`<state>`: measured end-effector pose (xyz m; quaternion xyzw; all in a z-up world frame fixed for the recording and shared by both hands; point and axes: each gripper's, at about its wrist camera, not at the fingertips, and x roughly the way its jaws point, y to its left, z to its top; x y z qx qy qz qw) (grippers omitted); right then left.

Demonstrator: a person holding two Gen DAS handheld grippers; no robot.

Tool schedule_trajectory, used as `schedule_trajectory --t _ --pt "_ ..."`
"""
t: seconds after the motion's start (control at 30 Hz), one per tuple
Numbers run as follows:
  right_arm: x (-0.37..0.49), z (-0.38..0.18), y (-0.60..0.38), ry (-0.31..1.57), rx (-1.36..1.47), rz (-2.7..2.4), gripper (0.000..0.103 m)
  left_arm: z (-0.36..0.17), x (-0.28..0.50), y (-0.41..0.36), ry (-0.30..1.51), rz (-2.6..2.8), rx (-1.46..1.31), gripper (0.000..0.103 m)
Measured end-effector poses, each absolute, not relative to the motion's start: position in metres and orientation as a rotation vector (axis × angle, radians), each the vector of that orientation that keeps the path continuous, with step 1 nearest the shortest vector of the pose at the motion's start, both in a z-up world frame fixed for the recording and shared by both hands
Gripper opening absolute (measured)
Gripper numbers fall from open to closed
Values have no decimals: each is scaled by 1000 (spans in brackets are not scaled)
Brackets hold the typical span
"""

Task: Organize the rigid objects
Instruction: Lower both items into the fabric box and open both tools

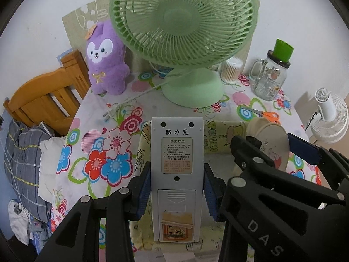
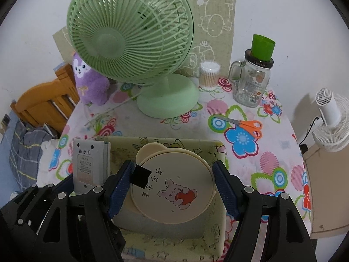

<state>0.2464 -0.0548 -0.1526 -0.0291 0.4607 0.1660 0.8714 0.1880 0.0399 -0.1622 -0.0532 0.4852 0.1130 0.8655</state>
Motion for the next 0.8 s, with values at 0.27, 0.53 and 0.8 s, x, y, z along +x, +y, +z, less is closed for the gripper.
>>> schedule_trajectory --t 0.27,0.53,0.8 --pt "261 -175 -52 1003 -63 328 76 -182 202 42 1064 227 -123 45" --pt "273 -183 -52 986 -69 311 76 -204 208 46 1111 241 -104 46" --pt "268 -184 -53 997 -64 321 77 -190 206 42 1064 205 -94 68"
